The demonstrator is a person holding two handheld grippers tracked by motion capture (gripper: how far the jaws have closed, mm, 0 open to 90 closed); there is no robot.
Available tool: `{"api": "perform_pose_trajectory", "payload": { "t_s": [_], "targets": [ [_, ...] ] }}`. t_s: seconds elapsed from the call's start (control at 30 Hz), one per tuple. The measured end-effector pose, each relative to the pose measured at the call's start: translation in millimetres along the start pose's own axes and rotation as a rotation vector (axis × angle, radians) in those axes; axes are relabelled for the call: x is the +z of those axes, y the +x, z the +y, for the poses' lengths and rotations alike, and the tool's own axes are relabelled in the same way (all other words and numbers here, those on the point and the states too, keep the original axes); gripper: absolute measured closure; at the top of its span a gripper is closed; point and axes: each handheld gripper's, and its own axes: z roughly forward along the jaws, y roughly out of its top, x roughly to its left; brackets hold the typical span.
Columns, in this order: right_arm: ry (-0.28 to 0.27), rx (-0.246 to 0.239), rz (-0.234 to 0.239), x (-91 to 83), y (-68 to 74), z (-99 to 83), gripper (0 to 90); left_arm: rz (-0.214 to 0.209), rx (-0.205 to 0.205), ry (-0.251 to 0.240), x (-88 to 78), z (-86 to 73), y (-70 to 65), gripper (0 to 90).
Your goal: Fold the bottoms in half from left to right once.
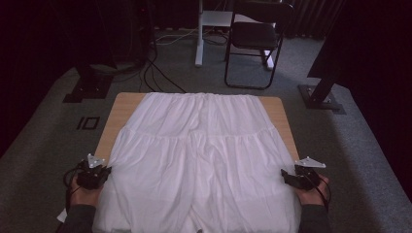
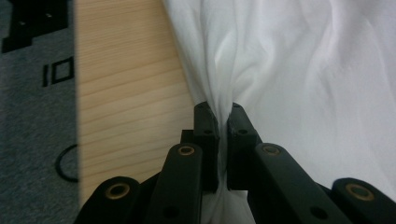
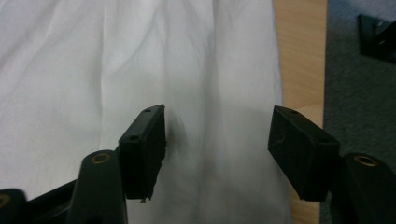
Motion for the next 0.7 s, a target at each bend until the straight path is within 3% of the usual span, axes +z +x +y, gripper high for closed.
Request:
{"api": "perform_pose_trajectory", "payload": {
  "t_s": [0.13, 0.3, 0.33, 0.37, 0.4, 0.43, 0.47, 0.5, 0.53, 0.57, 0.6, 0.63, 0.7],
  "targets": [
    [0.029, 0.016, 0.015, 8.2, -1.4, -2.1, 28.9, 0.039, -0.012, -0.004, -1.9, 1.9, 10.8, 86.2],
    [0.029, 0.058, 0.052, 10.8, -3.6, -1.9, 31.8, 0.081, -0.018, 0.001, -3.5, 3.9, 21.2, 86.2],
    [0.028, 0.054, 0.055, 10.2, -3.8, -1.5, 41.4, 0.106, -0.027, 0.007, -4.1, 4.2, 28.5, 86.2],
    [0.028, 0.054, 0.055, 10.2, -3.8, -1.5, 41.4, 0.106, -0.027, 0.007, -4.1, 4.2, 28.5, 86.3],
    [0.03, 0.053, 0.059, 7.8, -5.6, 0.2, 66.3, 0.126, -0.042, 0.007, -4.7, 3.5, 35.5, 86.3],
    [0.031, 0.056, 0.058, 7.6, -6.3, 0.4, 71.5, 0.126, -0.042, 0.007, -4.7, 3.5, 35.5, 86.3],
    [0.033, 0.066, 0.048, 7.4, -8.3, 0.5, 77.8, 0.152, -0.056, 0.016, -6.3, 2.0, 44.8, 86.4],
    [0.034, 0.075, 0.042, 7.4, -9.8, 0.6, 78.6, 0.152, -0.056, 0.016, -6.3, 2.0, 44.8, 86.4],
    [0.036, 0.087, 0.015, 7.2, -12.1, 0.5, 80.3, 0.176, -0.085, 0.017, -7.9, -0.5, 55.5, 86.4],
    [0.036, 0.087, 0.015, 7.2, -12.1, 0.5, 80.3, 0.176, -0.085, 0.017, -7.9, -0.5, 55.5, 86.4],
    [0.032, 0.107, -0.001, 7.1, -16.6, -0.4, 81.4, 0.198, -0.107, 0.021, -8.9, -2.4, 64.4, 86.5],
    [0.032, 0.107, -0.001, 7.1, -16.6, -0.4, 81.4, 0.198, -0.107, 0.021, -8.9, -2.4, 64.4, 86.5],
    [0.024, 0.122, 0.03, 6.5, -19.9, -2.5, 78.0, 0.236, -0.141, 0.026, -10.1, -3.1, 74.5, 86.5]
  ]
}}
